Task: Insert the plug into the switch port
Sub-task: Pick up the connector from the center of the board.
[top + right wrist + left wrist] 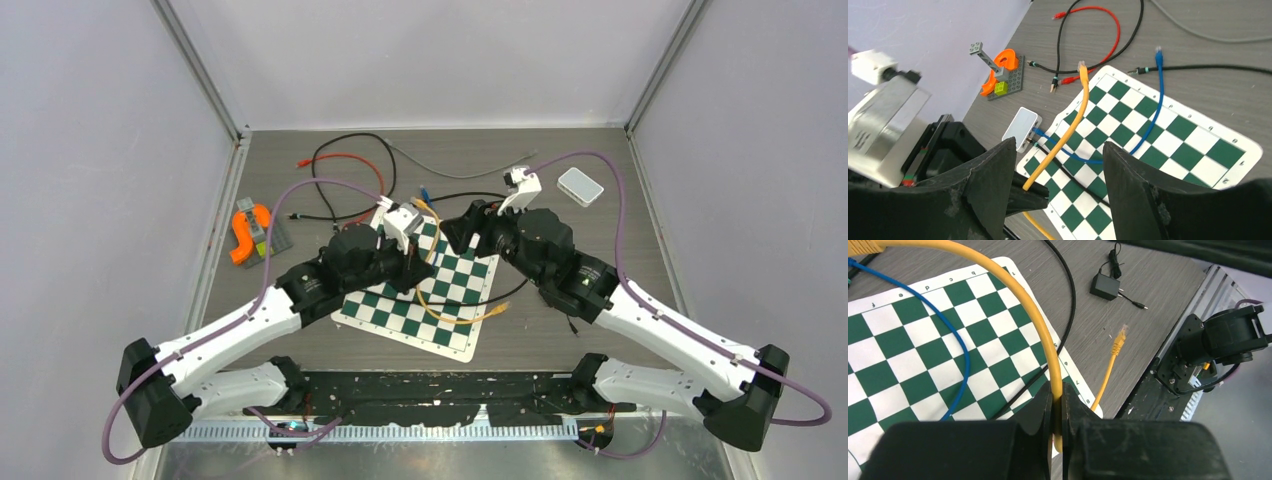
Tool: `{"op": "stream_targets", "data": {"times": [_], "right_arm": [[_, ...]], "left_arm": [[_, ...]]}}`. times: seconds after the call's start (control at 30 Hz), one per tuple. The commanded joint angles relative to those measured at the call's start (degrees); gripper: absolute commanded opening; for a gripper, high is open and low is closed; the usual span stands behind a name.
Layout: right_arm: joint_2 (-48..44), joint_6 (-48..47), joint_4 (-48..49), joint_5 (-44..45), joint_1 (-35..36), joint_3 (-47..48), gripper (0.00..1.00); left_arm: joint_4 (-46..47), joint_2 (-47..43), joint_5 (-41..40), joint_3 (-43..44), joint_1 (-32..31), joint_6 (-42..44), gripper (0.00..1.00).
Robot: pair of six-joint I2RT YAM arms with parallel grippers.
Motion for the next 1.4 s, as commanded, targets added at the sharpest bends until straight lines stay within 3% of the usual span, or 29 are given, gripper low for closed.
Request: {"op": "stream_targets", "data": {"times": [0.0,0.3,0.4,0.43,0.5,0.57,0.63,0.7,0.8,0.97,1.13,1.2,1.3,1.37], "right_arm": [[0.32,9.45,5.31,-1.77,-0.99,-2.52,0.71],[5.49,13.23,5.03,-5.76,-1.1,-3.48,0.64],[6.6,10.6,5.12,-6.36,-1.37,-2.34,0.44],[6.8,8.7,5.22,-6.42,-1.76,-2.09,0.3],[6.8,4.78,5.65,-6.52,-2.86,-1.38,0.11],[6.49,-0.09,6.33,-7.78,-4.6,-0.88,0.06],[5.26,-6.49,7.07,-10.41,-6.33,-0.87,0.05],[3.32,-12.99,6.64,-12.99,-7.99,-0.68,0.05],[0.61,-21.58,1.53,-19.19,-11.43,1.05,0.05],[-0.35,-35.6,-10.72,-27.54,-13.12,5.99,0.05],[-0.9,-42.78,-17.87,-32.9,-13.12,7.55,0.05],[-0.5,-43.49,-20.12,-35.51,-13.14,8.19,0.05],[1.35,-42.35,-23.61,-38.63,-13.23,9.99,0.05],[1.4,-42.03,-24.96,-37.92,-13.23,10.28,0.05]], "left_arm": [[4.23,-1.44,-5.02,-0.28,-2.46,4.65,0.0],[4.56,-0.97,-9.94,-0.07,-8.13,9.58,0.0],[5.42,-0.66,-10.99,-0.44,-8.7,10.22,0.0],[5.47,-0.57,-11.34,-0.5,-8.72,10.05,0.0],[5.18,-0.86,-12.28,-0.34,-8.73,9.21,0.05],[5.62,-1.87,-13.24,-0.58,-8.73,8.39,0.18],[5.01,-2.8,-16.09,-0.27,-8.52,6.51,0.48],[1.49,-4.04,-17.05,1.49,-7.62,4.82,0.58],[-0.11,-7.38,-10.32,2.17,-3.15,1.13,0.62],[4.96,-14.18,10.2,0.84,11.8,-10.16,0.69],[3.88,-14.36,21.17,4.38,20.02,-15.43,0.71],[4.55,-14.62,24.93,4.65,21.25,-14.13,0.7],[2.38,-15.65,30.16,5.31,21.42,-5.56,0.72],[-1.56,-15.68,27.93,6.51,21.46,-3.32,0.72]]}}
